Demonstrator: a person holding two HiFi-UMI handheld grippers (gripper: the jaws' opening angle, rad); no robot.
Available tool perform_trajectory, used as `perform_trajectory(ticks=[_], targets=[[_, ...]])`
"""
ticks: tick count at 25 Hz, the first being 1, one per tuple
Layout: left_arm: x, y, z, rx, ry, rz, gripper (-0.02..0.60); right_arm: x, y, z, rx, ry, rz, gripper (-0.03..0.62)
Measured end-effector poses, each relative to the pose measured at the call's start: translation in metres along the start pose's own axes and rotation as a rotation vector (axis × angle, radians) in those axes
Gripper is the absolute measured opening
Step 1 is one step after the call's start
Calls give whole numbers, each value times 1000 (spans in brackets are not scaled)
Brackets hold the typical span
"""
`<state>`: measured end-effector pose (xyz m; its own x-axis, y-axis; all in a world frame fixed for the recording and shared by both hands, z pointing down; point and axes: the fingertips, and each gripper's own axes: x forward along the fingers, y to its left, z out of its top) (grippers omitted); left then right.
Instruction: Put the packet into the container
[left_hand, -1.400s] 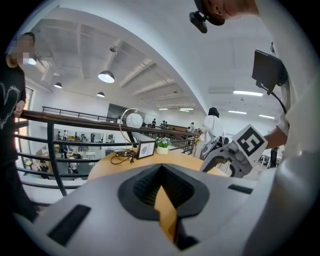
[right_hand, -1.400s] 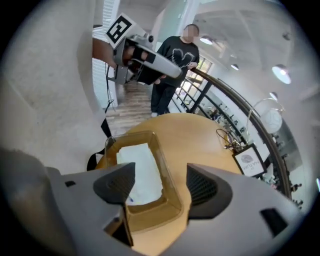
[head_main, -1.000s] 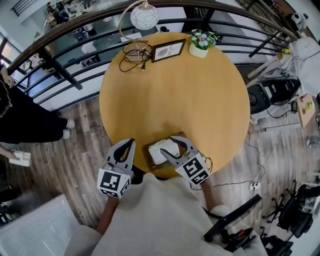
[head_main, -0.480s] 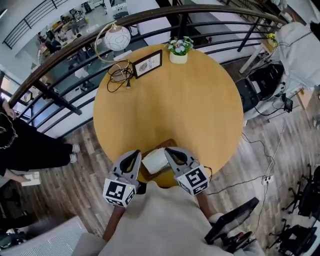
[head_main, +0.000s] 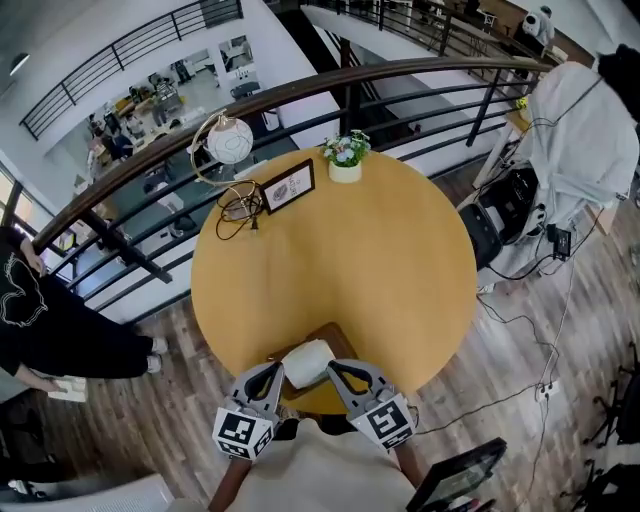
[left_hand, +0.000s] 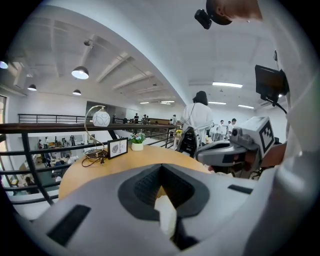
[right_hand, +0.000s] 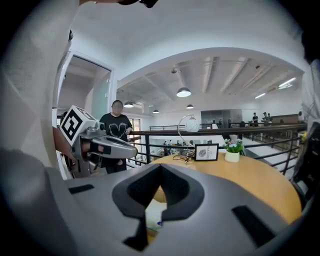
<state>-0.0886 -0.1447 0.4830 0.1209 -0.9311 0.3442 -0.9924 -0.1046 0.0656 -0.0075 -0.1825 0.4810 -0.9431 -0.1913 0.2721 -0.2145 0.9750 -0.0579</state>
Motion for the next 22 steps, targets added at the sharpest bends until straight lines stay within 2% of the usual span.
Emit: perform_trajectory(ticks=[7, 11, 16, 19, 22], targets=[[-42, -10, 3, 48, -50, -91, 5, -26, 47, 8, 28, -21, -104, 8], [-74, -13, -9, 76, -60, -133, 5, -35, 76, 7, 28, -31, -187, 8], [-117, -12, -34, 62, -77, -174, 5, -40, 121, 3, 16, -31, -255, 8], [-135, -22, -48, 53, -86, -198, 5, -46, 147, -6, -23, -3, -268, 8], [-146, -35, -56, 47, -95, -216, 5, -59, 163, -13, -17, 5, -288, 8]])
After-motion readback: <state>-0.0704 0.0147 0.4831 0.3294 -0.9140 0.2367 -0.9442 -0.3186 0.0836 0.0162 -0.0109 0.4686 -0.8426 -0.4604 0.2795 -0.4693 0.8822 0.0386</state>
